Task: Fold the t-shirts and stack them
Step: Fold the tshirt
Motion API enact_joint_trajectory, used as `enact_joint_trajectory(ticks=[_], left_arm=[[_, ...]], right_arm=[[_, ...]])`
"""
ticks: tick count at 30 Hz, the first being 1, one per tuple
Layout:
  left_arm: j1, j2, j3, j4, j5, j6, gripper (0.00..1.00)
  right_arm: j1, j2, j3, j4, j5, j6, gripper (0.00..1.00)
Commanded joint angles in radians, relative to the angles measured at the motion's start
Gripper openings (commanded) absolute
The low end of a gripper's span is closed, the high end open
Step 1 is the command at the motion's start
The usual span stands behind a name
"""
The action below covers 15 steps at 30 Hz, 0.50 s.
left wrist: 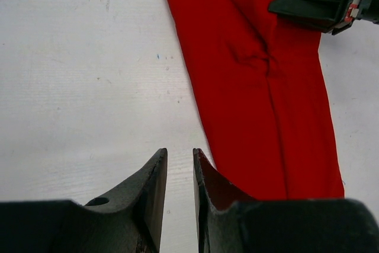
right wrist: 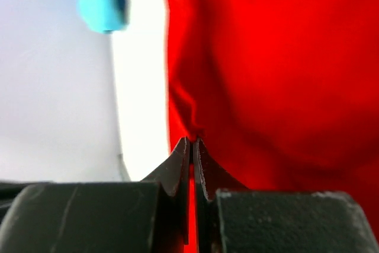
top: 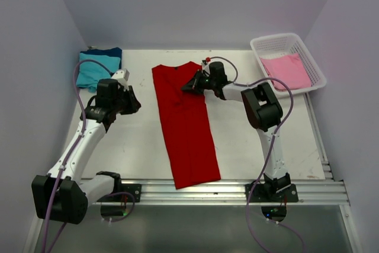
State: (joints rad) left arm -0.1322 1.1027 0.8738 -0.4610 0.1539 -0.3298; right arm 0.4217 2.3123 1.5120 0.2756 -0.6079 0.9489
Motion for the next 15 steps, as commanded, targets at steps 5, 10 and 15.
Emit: enact_joint_trajectory(ticks=[5,10,15], left_arm=[[-0.001,-0.023,-0.007,0.008,-0.014,0.011,0.27],[-0.001,-0.021,-0.006,0.008,-0.013,0.011,0.27],[-0.001,-0.017,-0.006,0.012,-0.013,0.009,0.26]], right_arm=[[0.02,0.022,0.007,0.364,-0.168,0.161,0.0],[0.038,0.058,0.059,0.337,-0.237,0.165,0.0],[0.057,0.065,0.109,0.2,-0.254,0.081,0.0]])
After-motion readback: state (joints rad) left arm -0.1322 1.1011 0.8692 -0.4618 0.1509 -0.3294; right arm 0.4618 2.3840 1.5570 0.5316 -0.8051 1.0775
